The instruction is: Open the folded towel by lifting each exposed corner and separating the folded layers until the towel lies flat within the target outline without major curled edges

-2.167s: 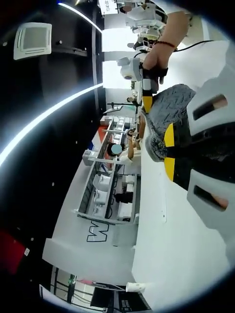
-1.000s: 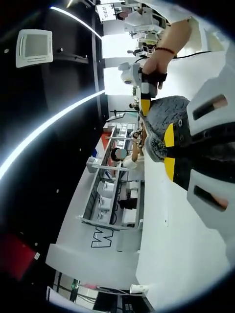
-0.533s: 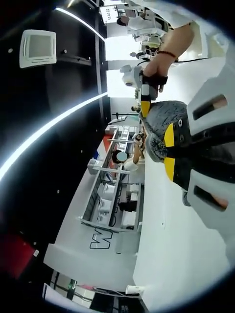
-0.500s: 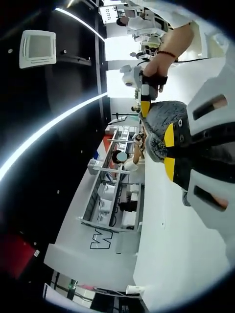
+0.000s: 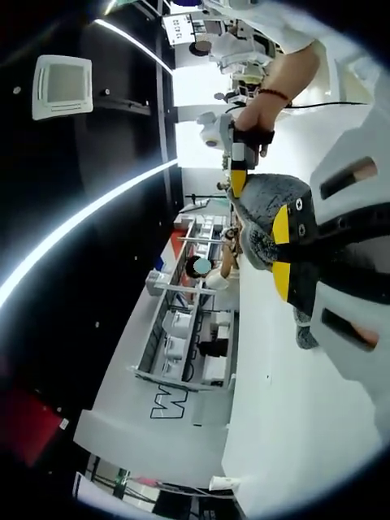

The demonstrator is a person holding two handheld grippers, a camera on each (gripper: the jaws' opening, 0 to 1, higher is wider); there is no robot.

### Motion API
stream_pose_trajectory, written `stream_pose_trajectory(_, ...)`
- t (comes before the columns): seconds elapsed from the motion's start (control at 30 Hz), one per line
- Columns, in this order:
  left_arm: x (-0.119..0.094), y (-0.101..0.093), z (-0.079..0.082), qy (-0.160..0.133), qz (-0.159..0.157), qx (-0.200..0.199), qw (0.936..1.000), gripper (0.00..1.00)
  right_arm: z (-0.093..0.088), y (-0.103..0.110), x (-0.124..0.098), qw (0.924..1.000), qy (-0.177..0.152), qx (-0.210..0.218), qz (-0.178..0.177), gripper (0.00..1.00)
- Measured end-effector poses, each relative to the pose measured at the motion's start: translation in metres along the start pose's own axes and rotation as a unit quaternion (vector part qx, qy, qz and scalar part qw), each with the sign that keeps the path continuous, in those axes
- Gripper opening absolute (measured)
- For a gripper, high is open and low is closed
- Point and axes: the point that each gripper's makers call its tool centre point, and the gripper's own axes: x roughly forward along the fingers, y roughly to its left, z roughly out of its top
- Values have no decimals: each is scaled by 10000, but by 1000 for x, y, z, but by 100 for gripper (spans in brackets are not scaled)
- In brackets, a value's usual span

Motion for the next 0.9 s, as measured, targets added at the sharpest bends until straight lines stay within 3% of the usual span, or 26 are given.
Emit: stream_pose_trajectory(0.9,-12,-27,-10,92,-283,173,9994,3,-13,13,-35,9998,-22,-213,50,0)
